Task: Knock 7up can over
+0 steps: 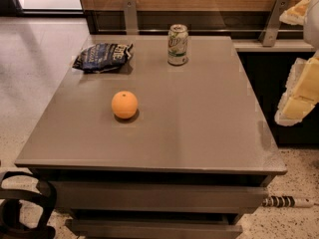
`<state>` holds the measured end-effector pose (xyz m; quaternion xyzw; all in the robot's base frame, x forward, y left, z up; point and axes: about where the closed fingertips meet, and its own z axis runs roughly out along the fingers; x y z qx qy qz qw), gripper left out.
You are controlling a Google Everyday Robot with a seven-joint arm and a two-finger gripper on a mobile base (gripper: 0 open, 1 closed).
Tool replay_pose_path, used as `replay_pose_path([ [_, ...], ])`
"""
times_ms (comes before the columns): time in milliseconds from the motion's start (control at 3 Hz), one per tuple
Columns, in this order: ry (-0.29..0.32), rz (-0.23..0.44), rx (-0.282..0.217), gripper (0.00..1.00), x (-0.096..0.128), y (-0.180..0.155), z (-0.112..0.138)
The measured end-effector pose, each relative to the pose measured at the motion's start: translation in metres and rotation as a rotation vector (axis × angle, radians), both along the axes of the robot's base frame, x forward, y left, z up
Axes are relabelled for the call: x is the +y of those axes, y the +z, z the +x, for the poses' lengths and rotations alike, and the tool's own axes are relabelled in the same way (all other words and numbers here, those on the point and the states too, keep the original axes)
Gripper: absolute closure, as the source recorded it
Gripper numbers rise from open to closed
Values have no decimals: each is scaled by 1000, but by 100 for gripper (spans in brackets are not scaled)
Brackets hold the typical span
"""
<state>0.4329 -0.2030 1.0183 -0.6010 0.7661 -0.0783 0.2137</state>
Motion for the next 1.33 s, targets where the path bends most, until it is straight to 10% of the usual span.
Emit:
replay_pose_path([
  [667,-5,10,-27,0,-3,6,5],
  [1333,-244,232,-124,0,-52,-18,44],
])
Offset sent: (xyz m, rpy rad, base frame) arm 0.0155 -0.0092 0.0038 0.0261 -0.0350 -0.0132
